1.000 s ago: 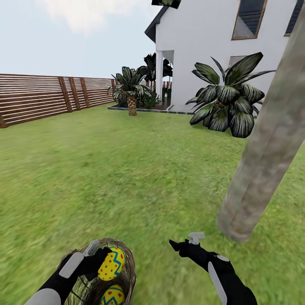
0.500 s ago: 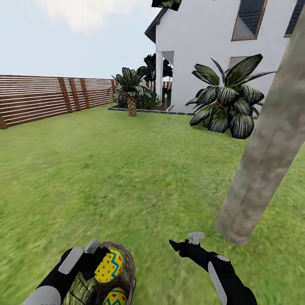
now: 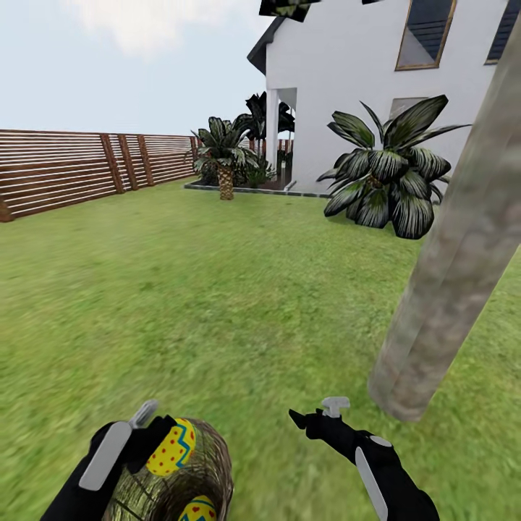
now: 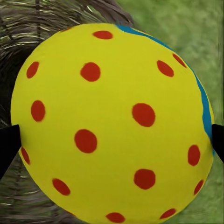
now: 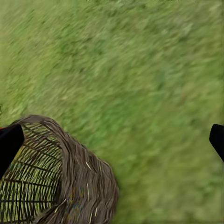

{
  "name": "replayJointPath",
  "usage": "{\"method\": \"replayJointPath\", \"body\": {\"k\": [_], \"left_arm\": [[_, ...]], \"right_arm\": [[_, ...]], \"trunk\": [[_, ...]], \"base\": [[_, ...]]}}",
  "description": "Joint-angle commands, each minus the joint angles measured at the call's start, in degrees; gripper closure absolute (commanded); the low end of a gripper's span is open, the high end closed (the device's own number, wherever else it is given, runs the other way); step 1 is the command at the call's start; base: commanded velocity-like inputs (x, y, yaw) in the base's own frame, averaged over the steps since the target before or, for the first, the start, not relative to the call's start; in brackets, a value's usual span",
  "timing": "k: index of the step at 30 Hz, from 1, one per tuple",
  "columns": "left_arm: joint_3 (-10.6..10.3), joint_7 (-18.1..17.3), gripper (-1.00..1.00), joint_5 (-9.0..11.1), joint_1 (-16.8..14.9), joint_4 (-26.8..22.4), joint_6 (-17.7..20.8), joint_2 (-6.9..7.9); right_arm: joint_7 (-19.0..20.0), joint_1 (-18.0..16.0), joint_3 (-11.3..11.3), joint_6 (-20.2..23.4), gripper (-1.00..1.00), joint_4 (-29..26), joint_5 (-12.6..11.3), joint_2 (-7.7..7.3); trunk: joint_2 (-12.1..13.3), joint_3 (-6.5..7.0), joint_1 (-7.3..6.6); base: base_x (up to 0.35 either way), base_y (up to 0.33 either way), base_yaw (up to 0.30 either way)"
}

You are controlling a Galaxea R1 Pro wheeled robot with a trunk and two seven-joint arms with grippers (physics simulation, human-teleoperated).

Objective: Take the three Easter eggs out of the wicker basket on the lawn in the garden, then place them on the lawn next to a single tree (choose any tree) so that all three eggs are next to the same tree and none are left in the basket.

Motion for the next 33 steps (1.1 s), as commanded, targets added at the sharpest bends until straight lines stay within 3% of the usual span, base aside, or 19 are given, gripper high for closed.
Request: {"method": "replayJointPath", "body": {"k": [1,33], "left_arm": [[0.03,0.75,1.0,0.53,0.46,-1.03,0.09,-0.02],[0.03,1.23,1.0,0.71,1.38,-2.62,0.16,0.03]], "right_arm": [[0.24,-0.03,-0.23,0.55,-1.0,-0.06,-0.48,0.06],[0.24,-0.03,-0.23,0.55,-1.0,-0.06,-0.48,0.06]], "trunk": [[0.39,0.13,-0.23],[13.22,5.87,-7.26]], "base": [[0.0,0.0,0.0],[0.0,0.0,0.0]]}}
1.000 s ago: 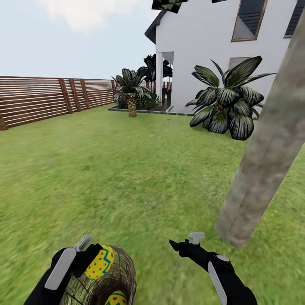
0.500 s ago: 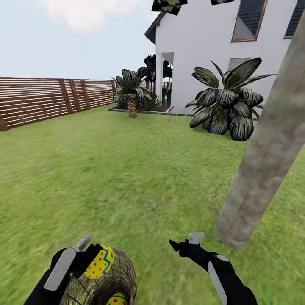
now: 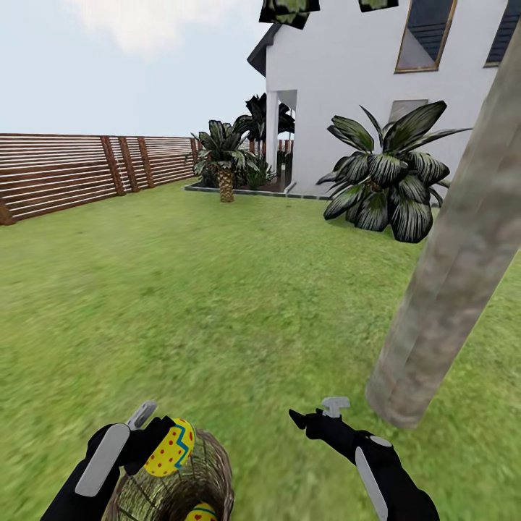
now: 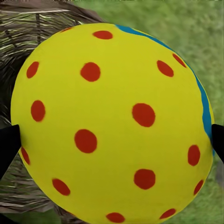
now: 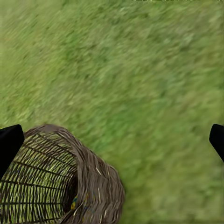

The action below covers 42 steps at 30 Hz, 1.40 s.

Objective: Take the three Easter eggs out of the wicker basket on the lawn in the garden, then place them on the lawn next to a single tree (choose any tree) so that all three eggs are next to the same tree and none are left in the basket.

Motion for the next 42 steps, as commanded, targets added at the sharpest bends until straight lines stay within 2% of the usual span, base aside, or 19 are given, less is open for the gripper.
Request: {"method": "replayJointPath", "body": {"k": [1,17,25,42], "left_arm": [[0.03,0.47,1.0,0.52,-0.03,-0.08,0.1,0.01],[0.03,0.54,1.0,0.3,-0.03,-0.11,0.11,0.01],[0.03,2.81,1.0,0.27,-0.03,0.1,-0.14,-0.07],[0.03,2.86,1.0,0.23,-0.03,0.0,-0.37,-0.05]], "right_arm": [[0.24,-0.03,-0.23,0.55,-1.0,-0.06,-0.48,0.06],[0.24,-0.03,-0.23,0.55,-1.0,-0.06,-0.48,0.06],[0.24,-0.03,-0.23,0.55,-1.0,-0.06,-0.48,0.06],[0.24,-0.03,-0.23,0.55,-1.0,-0.06,-0.48,0.06]], "trunk": [[0.38,0.13,-0.23],[6.8,3.0,-3.74],[10.01,4.43,-5.5],[16.83,7.49,-9.23]], "base": [[0.0,0.0,0.0],[0.0,0.0,0.0],[0.0,0.0,0.0],[0.0,0.0,0.0]]}}
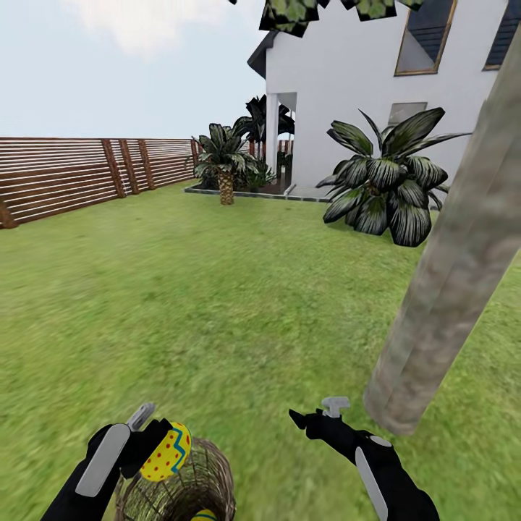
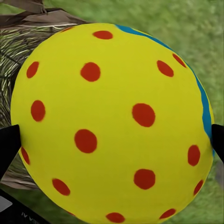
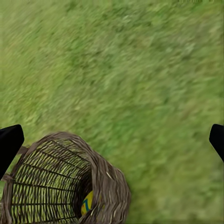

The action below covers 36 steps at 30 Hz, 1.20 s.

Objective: Take the three Easter eggs out of the wicker basket on the lawn in the garden, then place them on the lawn next to a single tree (choose any tree) so that all three eggs are next to the same tree and none are left in the basket.

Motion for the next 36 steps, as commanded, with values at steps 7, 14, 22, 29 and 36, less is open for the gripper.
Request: {"method": "replayJointPath", "body": {"k": [7,14,22,29,36], "left_arm": [[0.03,0.41,1.0,0.38,-0.03,-0.11,-0.07,-0.01],[-0.18,0.34,1.0,0.24,-0.03,-0.22,-0.19,-0.01],[-0.34,0.31,1.0,0.1,1.71,-5.56,-0.14,-0.19],[-0.48,0.62,1.0,0.0,4.65,-12.76,-0.26,-0.37],[-1.6,0.28,1.0,-4.45,4.8,-14.9,-0.34,-0.37]], "right_arm": [[0.24,-0.03,-0.23,0.55,-1.0,0.01,-0.48,0.06],[0.23,-0.03,-0.23,0.55,-1.0,0.03,-0.48,0.06],[0.22,-0.03,-0.23,0.55,-1.0,0.03,-0.48,0.06],[0.23,-0.03,-0.23,0.55,-1.0,0.03,-0.48,0.06],[0.21,-0.03,-0.25,0.55,-1.0,0.03,-0.48,0.06]], "trunk": [[2.78,1.2,-1.54],[5.59,2.46,-3.08],[8.8,3.89,-4.84],[11.61,5.15,-6.37],[14.41,6.41,-7.91]], "base": [[0.0,0.0,0.0],[0.0,0.0,0.0],[0.0,0.0,0.0],[0.0,0.0,0.0],[0.0,0.0,0.0]]}}
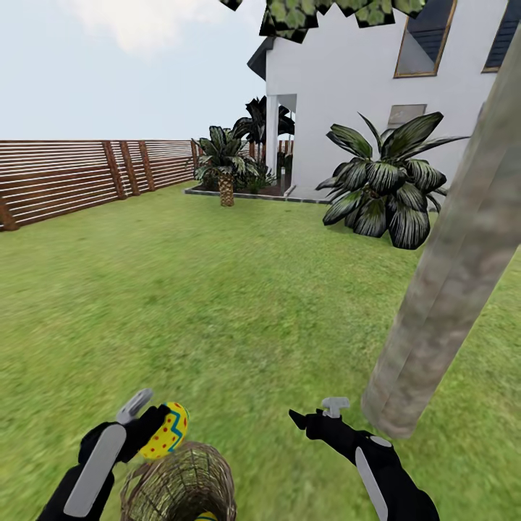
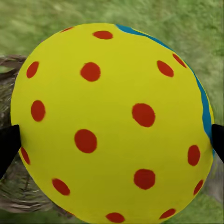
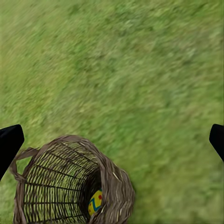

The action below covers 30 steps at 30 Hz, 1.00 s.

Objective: Take the three Easter eggs out of the wicker basket on the lawn in the garden, then place them on the lawn next to a single tree (choose any tree) so that all three eggs are next to the same tree and none are left in the basket.

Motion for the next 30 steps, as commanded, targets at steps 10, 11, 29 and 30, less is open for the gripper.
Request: {"method": "replayJointPath", "body": {"k": [10,11,29,30], "left_arm": [[-6.32,0.15,1.0,-4.9,-0.03,-0.22,-2.87,-0.06],[-7.71,0.19,1.0,-4.98,-0.03,-0.21,-3.34,-0.06],[-24.85,0.32,1.0,-14.12,-0.03,-0.25,-6.67,-0.15],[-26.11,0.32,1.0,-14.19,-0.03,-0.07,-6.67,-0.15]], "right_arm": [[0.29,-0.03,-0.3,0.55,-1.0,-0.06,-0.48,-0.02],[0.32,-0.03,-0.3,0.55,-1.0,-0.06,-0.48,-0.02],[0.5,-0.03,-1.22,0.55,-1.0,-0.06,-0.52,-0.23],[0.72,-0.03,-1.99,0.55,-1.0,-0.06,-0.52,-0.22]], "trunk": [[2.77,1.5,-1.54],[3.17,1.74,-1.76],[10.39,6.16,-5.71],[10.79,6.4,-5.93]], "base": [[0.0,0.0,-0.103],[0.0,0.0,-0.21],[0.0,0.0,-0.215],[0.0,0.0,-0.216]]}}
